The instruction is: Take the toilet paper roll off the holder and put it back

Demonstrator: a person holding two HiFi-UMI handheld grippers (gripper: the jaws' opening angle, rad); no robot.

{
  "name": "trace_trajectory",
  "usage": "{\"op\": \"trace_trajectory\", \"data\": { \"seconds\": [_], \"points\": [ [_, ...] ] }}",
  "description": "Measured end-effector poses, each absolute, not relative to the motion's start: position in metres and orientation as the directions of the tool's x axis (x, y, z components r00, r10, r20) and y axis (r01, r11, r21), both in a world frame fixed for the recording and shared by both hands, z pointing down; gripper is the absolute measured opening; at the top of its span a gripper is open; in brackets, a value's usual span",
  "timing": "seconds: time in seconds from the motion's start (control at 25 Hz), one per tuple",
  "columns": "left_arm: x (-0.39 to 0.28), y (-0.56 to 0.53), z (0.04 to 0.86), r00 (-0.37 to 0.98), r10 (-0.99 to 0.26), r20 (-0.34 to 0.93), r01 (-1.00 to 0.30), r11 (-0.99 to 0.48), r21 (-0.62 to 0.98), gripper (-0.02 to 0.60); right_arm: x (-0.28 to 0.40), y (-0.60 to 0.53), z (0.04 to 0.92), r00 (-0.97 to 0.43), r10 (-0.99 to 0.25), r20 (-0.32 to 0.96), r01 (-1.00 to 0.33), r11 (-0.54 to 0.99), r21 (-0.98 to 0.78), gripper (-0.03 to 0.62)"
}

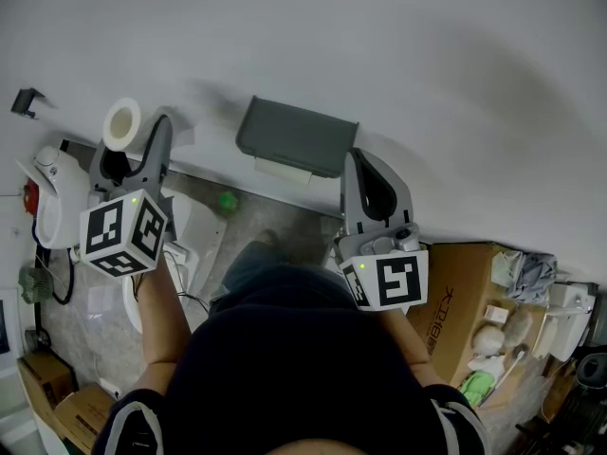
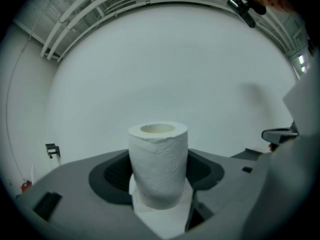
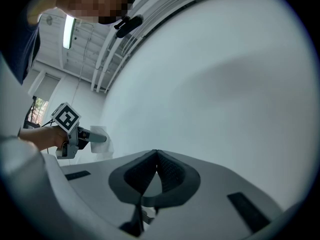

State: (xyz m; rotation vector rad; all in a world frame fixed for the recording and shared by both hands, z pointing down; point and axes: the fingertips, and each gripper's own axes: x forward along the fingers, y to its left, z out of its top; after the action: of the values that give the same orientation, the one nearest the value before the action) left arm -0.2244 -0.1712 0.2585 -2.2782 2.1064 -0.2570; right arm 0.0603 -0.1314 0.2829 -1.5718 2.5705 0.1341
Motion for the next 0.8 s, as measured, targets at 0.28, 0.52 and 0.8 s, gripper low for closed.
{"op": "trace_trajectory", "data": {
  "seconds": [0.28,0.52,0.8],
  "points": [
    [-0.2216,-0.1705,0.2563,0.077,-0.993,0.094,-0.986,-0.09,-0.14,0.302,0.0616,-0.1305,0.2826,-0.452,-0.879,-0.15,-0.89,0.456,0.009,0.015],
    [-0.2207,-0.1721,0.256,0.079,-0.993,0.087,-0.987,-0.09,-0.131,0.304,0.0641,-0.1324,0.2835,-0.45,-0.88,-0.152,-0.891,0.454,0.013,0.015],
    [-0.2189,-0.1732,0.2534,0.083,-0.993,0.084,-0.987,-0.094,-0.13,0.304,0.0662,-0.134,0.2829,-0.449,-0.881,-0.149,-0.892,0.452,0.014,0.015]
  ]
}}
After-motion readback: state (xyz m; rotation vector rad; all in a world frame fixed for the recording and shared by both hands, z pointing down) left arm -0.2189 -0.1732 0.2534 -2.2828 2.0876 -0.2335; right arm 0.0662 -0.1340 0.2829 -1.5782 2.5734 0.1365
